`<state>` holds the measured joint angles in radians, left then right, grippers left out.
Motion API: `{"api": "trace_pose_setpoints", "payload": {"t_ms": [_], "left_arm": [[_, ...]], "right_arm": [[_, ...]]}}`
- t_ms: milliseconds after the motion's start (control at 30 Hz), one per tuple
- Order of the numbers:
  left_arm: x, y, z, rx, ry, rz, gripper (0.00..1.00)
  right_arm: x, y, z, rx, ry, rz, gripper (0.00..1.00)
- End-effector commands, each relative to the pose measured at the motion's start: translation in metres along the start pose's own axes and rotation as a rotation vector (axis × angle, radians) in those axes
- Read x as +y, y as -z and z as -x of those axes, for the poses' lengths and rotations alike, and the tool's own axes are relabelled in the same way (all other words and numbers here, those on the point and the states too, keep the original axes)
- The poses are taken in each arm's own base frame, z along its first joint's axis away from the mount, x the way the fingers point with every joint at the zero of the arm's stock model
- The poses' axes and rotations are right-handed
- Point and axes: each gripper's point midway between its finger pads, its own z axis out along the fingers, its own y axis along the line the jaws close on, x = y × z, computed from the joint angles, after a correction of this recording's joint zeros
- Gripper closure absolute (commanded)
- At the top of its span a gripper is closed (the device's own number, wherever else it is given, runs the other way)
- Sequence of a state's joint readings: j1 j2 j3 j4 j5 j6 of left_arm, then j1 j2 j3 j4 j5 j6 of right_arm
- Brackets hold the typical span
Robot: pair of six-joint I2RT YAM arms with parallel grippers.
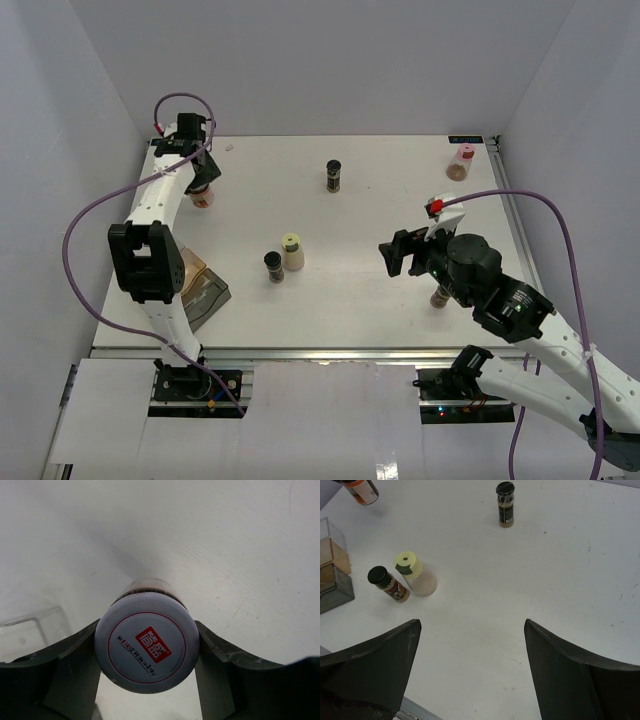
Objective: Organize the condiment bottles
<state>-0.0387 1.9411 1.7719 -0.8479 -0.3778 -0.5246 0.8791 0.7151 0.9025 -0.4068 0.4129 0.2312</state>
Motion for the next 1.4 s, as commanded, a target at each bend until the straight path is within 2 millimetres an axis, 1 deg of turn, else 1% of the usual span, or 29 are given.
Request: {"api": "trace_pose_setpoints", "payload": {"t_ms": [0, 100, 200, 300, 367, 400, 500, 600, 733, 867, 1033, 1100, 1200, 1367], "left_arm": [[0.065, 0.071, 0.042, -0.158, 0.175, 0.076, 1.0], [0.099, 0.081, 0.03, -0.158, 0.233, 0.109, 1.0], [0.13, 0.089, 0.025, -0.175, 0.288, 0.12, 1.0], [0.153, 0.089, 0.019, -0.176, 0.322, 0.15, 1.0], [0.163, 0.085, 0.012, -0.173, 0.333, 0.159, 1.0], [0.164, 0.084, 0.012, -0.183, 0.34, 0.154, 1.0], [0.169, 0.074, -0.003, -0.165, 0.338, 0.167, 1.0], [0.171, 0.067, -0.01, -0.164, 0.339, 0.169, 1.0], [0.171, 0.059, -0.008, -0.19, 0.321, 0.162, 1.0], [0.176, 0.051, -0.015, -0.189, 0.308, 0.19, 1.0], [0.175, 0.04, -0.022, -0.181, 0.288, 0.187, 1.0], [0.174, 0.038, -0.024, -0.174, 0.286, 0.184, 1.0], [0.179, 0.037, -0.028, -0.166, 0.285, 0.216, 1.0], [0.184, 0.04, -0.03, -0.166, 0.301, 0.243, 1.0]], "right_arm": [[0.008, 0.005, 0.0, 0.0, -0.048, 0.044, 0.1], [0.011, 0.006, 0.0, 0.014, -0.052, 0.059, 0.1], [0.013, 0.009, 0.001, 0.025, -0.048, 0.069, 0.1], [0.013, 0.011, 0.003, 0.024, -0.05, 0.07, 0.1], [0.014, 0.011, 0.003, 0.025, -0.049, 0.073, 0.1], [0.014, 0.011, 0.004, 0.026, -0.05, 0.075, 0.1], [0.015, 0.009, 0.001, 0.038, -0.046, 0.078, 0.1], [0.017, 0.007, -0.003, 0.053, -0.047, 0.082, 0.1], [0.019, 0.005, -0.007, 0.074, -0.046, 0.092, 0.1], [0.02, 0.005, -0.007, 0.073, -0.05, 0.096, 0.1], [0.021, 0.005, -0.004, 0.068, -0.048, 0.096, 0.1], [0.021, 0.005, -0.004, 0.071, -0.047, 0.095, 0.1], [0.02, 0.005, -0.004, 0.074, -0.045, 0.092, 0.1], [0.021, 0.005, -0.003, 0.072, -0.045, 0.096, 0.1]]}}
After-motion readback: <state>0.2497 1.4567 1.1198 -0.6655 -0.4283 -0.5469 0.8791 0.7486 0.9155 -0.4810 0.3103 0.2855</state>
